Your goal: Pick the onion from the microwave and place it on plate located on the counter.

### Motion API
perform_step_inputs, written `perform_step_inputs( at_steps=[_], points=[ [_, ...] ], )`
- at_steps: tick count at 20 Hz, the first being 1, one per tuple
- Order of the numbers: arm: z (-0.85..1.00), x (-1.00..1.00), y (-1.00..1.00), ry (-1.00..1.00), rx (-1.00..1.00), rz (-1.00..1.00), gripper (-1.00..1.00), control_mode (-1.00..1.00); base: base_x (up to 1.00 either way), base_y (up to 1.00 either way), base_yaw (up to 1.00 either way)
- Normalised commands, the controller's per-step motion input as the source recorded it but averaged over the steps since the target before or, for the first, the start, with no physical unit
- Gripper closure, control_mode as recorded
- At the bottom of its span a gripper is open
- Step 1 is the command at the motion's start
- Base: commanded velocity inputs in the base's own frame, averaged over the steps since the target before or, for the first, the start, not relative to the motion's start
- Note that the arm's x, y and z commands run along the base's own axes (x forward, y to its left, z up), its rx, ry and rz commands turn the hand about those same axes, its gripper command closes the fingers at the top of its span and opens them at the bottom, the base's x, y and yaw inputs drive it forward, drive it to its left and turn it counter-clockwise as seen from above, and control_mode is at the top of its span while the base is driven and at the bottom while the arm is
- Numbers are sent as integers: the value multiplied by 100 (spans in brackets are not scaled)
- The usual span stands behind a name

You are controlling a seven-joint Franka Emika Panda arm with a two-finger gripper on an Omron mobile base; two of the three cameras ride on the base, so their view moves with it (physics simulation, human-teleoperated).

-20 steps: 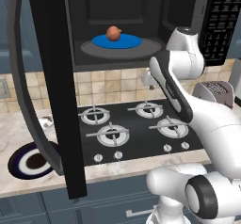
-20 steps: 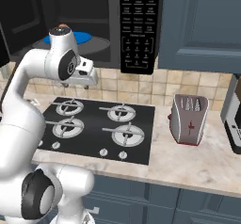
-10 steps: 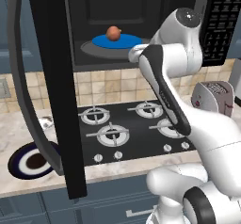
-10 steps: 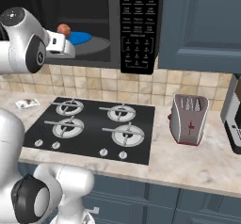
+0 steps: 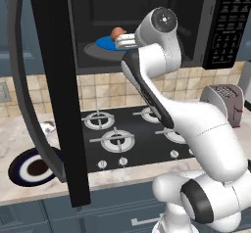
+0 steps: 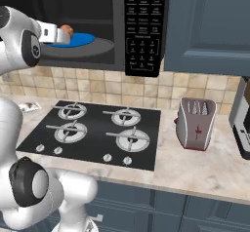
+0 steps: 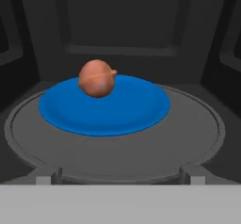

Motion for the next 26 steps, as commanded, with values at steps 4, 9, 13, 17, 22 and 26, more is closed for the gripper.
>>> perform_step_inputs(
  at_steps=[4,9,13,17,22,26],
  points=[
    [0,77,1,2,0,-6,-100,-100,0,0,0],
    [2,91,2,16,0,-1,-100,-100,0,0,0],
    [0,94,2,16,0,0,-100,-100,0,0,0],
    [1,63,29,5,0,0,-100,-100,0,0,0],
    [0,23,38,-8,-1,0,-100,-100,0,0,0],
    [0,11,26,-8,0,0,-100,-100,0,0,0]
  ],
)
